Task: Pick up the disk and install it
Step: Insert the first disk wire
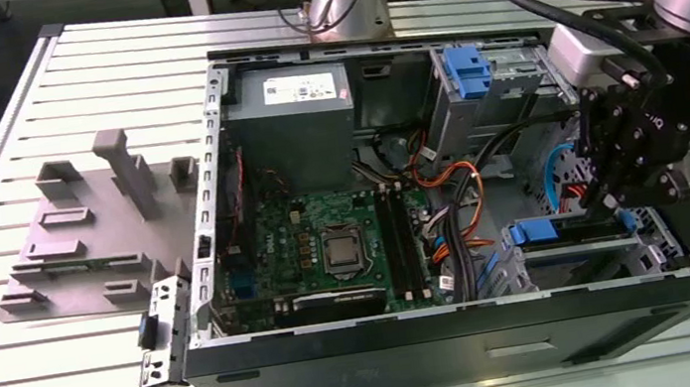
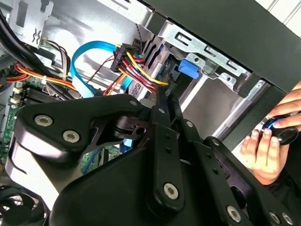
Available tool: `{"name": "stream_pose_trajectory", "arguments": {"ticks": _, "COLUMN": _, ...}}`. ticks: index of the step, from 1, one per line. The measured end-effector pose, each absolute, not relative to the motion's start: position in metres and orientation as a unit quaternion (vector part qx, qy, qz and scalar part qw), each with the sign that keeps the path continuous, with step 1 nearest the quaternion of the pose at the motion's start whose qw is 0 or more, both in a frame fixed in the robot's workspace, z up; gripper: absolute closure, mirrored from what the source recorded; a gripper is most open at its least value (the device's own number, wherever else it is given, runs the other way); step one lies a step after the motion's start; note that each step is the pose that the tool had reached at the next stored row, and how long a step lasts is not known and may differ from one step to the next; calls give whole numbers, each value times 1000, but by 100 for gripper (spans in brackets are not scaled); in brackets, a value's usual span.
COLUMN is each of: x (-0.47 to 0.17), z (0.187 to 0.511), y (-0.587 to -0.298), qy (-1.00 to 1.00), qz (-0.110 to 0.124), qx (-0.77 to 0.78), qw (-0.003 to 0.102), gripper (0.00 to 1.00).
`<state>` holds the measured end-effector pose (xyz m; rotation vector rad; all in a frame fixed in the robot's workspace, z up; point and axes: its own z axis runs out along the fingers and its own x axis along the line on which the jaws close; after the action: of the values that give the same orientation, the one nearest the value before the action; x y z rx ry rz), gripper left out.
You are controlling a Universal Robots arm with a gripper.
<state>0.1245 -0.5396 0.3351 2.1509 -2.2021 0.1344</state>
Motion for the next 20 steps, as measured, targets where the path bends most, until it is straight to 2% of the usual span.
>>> {"name": "stream_pose_trajectory", "arguments": {"ticks": 20, "x": 125, "z": 333, "y": -540, "qy": -714, "qz": 44, "qx": 698, "qw": 29, "gripper": 83}}
